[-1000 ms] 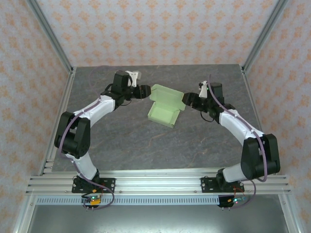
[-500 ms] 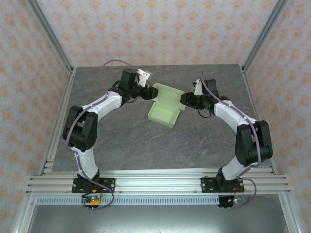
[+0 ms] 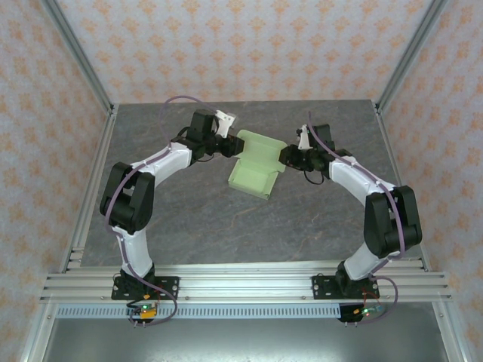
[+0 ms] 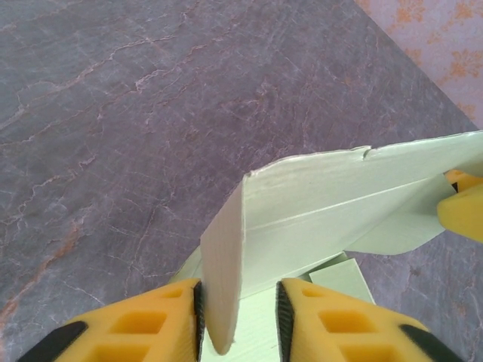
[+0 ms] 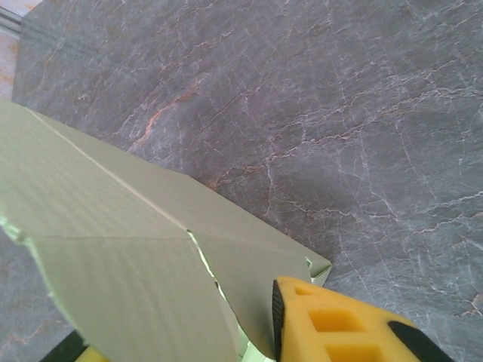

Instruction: Fold the paper box

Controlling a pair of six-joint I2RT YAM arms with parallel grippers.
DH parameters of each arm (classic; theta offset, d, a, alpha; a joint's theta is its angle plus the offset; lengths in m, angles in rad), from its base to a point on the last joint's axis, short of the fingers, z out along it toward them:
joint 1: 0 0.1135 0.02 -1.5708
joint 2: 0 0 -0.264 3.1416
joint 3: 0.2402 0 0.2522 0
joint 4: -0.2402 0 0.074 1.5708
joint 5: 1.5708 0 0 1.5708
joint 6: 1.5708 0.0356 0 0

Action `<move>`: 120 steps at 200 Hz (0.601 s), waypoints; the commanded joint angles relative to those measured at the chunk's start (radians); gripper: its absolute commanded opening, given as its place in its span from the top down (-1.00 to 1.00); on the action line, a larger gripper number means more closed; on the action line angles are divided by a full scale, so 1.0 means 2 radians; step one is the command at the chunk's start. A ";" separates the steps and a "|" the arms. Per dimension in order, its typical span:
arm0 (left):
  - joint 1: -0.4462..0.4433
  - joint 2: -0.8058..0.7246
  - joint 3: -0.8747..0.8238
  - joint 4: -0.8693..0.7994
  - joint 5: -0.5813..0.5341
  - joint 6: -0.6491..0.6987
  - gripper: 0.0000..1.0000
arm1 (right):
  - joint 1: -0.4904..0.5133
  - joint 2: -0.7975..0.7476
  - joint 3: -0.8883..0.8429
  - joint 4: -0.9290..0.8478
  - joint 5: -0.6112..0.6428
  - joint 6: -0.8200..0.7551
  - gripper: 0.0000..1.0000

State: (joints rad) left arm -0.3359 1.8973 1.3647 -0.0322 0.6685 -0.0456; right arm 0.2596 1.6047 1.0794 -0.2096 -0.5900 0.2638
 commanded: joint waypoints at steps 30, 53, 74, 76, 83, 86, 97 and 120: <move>0.030 -0.041 -0.023 -0.002 -0.040 0.026 -0.23 | 0.003 0.002 0.034 -0.052 0.020 -0.074 0.53; 0.046 -0.044 -0.027 -0.002 -0.037 0.050 -0.24 | 0.003 0.006 0.046 -0.075 0.017 -0.108 0.56; 0.047 -0.033 -0.026 0.019 -0.024 0.060 -0.25 | 0.002 0.016 0.059 -0.088 0.003 -0.131 0.57; 0.047 -0.031 -0.024 0.019 -0.021 0.060 -0.25 | 0.002 0.018 0.060 -0.089 0.002 -0.132 0.57; 0.047 -0.024 -0.015 0.020 -0.008 0.057 -0.25 | 0.002 0.023 0.065 -0.093 -0.004 -0.137 0.57; 0.047 -0.020 -0.011 0.021 -0.003 0.056 -0.25 | 0.002 0.025 0.068 -0.094 -0.005 -0.138 0.57; 0.047 -0.005 0.003 0.029 0.019 0.048 -0.25 | 0.002 0.031 0.074 -0.097 -0.012 -0.142 0.57; 0.047 0.026 0.025 0.034 0.051 0.033 -0.24 | 0.002 0.038 0.082 -0.098 -0.013 -0.143 0.57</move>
State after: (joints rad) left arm -0.2359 1.8835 1.3571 -0.0170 0.6815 0.0280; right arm 0.2596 1.6630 1.2068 -0.3698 -0.5957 0.0219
